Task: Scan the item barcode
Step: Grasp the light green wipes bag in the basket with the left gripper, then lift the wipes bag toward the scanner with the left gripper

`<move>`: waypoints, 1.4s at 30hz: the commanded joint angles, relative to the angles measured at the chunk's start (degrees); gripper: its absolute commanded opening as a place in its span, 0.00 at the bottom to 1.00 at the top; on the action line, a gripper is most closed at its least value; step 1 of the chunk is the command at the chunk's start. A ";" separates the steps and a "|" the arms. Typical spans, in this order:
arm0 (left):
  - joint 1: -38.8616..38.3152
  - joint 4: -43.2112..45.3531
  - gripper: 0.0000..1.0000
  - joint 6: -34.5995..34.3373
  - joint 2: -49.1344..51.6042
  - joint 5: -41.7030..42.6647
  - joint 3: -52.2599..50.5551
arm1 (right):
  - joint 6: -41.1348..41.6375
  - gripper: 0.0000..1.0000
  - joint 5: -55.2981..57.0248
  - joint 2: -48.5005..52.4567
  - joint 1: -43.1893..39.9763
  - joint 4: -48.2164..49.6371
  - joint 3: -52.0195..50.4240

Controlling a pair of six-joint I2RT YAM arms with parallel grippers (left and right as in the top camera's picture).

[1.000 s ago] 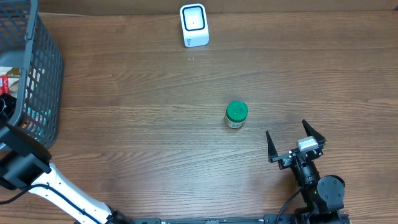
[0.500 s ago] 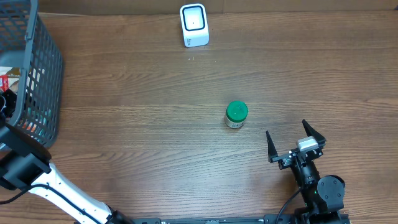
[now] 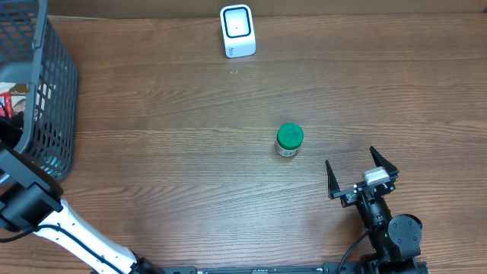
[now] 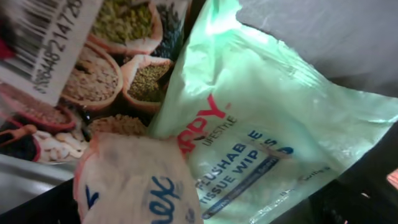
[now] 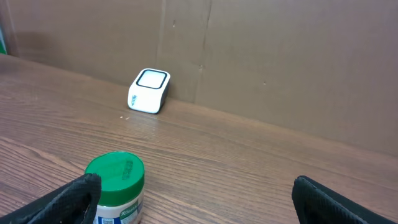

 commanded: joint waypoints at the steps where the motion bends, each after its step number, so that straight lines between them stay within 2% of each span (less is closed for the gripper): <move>1: -0.44 0.00 0.93 2.05 -1.27 0.85 -0.72 | 0.00 1.00 0.09 -0.42 0.00 0.26 -0.61; 3: -0.44 0.24 0.82 2.05 -1.27 0.87 -0.70 | 0.00 1.00 0.09 -0.42 0.00 0.26 -0.61; 5: -0.44 0.44 0.57 2.05 -1.27 0.87 -0.70 | 0.00 1.00 0.09 -0.42 -0.02 0.28 -0.61; 7: -0.46 0.44 0.36 2.08 -1.27 1.36 -0.70 | 0.00 1.00 0.09 -0.42 -0.02 0.26 -0.61; 8: -0.44 0.42 0.21 2.08 -1.27 1.75 -0.70 | 0.00 1.00 0.09 -0.42 -0.02 0.26 -0.61; 10: -0.46 0.42 0.15 2.08 -1.29 2.08 -0.55 | 0.00 1.00 0.09 -0.42 -0.02 0.26 -0.61; 13: -0.44 -0.42 0.10 2.03 -1.29 3.43 1.22 | 0.00 1.00 0.09 -0.42 0.00 0.26 -0.61; 16: -0.44 -4.31 0.04 0.09 -1.40 5.01 7.91 | 0.00 1.00 0.11 -0.42 -0.02 0.26 -0.61; 24: -0.46 -14.80 0.04 -5.92 -1.64 6.23 37.03 | 0.00 1.00 0.11 -0.42 0.00 0.26 -0.61; 28: -0.68 -18.78 0.04 -11.78 -2.03 6.75 50.88 | 0.00 1.00 0.11 -0.42 0.00 0.26 -0.61; 31: -1.68 -21.29 0.08 -15.96 -2.91 11.80 59.32 | 0.00 1.00 0.09 -0.42 -0.02 0.26 -0.61; 33: -2.84 -21.29 0.08 -17.49 -5.60 15.13 59.80 | 0.00 1.00 0.09 -0.42 -0.02 0.26 -0.61; 39: -9.16 -21.29 0.07 -19.04 -12.70 15.28 59.67 | 0.00 1.00 0.09 -0.42 -0.02 0.26 -0.61; 42: -18.47 -21.29 0.08 -19.96 -17.31 15.26 59.65 | 0.00 1.00 0.09 -0.42 -0.02 0.28 -0.61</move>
